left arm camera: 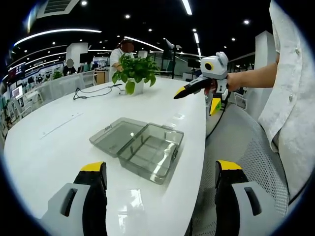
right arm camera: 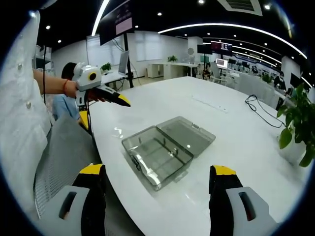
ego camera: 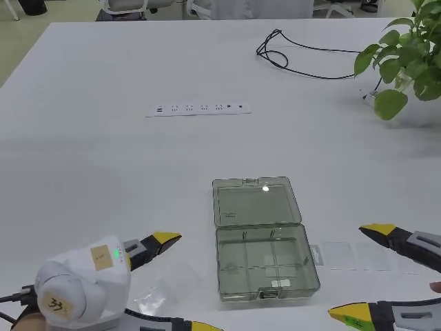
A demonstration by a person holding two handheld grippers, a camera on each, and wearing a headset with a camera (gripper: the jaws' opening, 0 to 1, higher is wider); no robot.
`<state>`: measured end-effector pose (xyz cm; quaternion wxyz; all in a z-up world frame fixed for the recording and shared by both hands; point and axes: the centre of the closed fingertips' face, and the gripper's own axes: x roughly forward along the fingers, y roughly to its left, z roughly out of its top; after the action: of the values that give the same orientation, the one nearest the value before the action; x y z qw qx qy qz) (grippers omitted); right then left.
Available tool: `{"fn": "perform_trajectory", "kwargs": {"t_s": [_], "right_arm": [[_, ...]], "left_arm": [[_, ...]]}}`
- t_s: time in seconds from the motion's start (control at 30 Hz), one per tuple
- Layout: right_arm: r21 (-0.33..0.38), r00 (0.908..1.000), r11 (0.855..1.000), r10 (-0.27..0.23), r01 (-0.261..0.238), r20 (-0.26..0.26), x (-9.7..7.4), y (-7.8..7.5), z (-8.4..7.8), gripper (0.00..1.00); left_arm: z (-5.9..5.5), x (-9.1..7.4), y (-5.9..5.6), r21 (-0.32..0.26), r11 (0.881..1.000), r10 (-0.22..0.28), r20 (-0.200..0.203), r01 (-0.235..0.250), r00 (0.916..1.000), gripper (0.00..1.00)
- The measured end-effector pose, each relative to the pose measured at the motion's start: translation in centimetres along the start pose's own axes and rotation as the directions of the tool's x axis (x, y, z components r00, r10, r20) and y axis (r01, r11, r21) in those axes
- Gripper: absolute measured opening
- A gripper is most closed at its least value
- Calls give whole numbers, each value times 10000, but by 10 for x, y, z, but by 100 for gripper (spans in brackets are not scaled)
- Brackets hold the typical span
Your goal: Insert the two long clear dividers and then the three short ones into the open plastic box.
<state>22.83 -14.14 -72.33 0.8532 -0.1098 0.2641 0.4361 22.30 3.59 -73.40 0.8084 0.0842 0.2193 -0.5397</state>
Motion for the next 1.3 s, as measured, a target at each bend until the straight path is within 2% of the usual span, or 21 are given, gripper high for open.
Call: {"fn": "perform_trajectory", "kwargs": {"t_s": [0.53, 1.3], "right_arm": [[18, 10000, 10000, 69, -69, 20, 3, -2, -1, 87], [93, 10000, 10000, 31, -31, -21, 4, -2, -1, 87]], "left_arm": [[-3, 1, 0, -55, 10000, -56, -157, 55, 9999, 93], [-3, 2, 13, -83, 9999, 101, -319, -104, 9994, 91]]}}
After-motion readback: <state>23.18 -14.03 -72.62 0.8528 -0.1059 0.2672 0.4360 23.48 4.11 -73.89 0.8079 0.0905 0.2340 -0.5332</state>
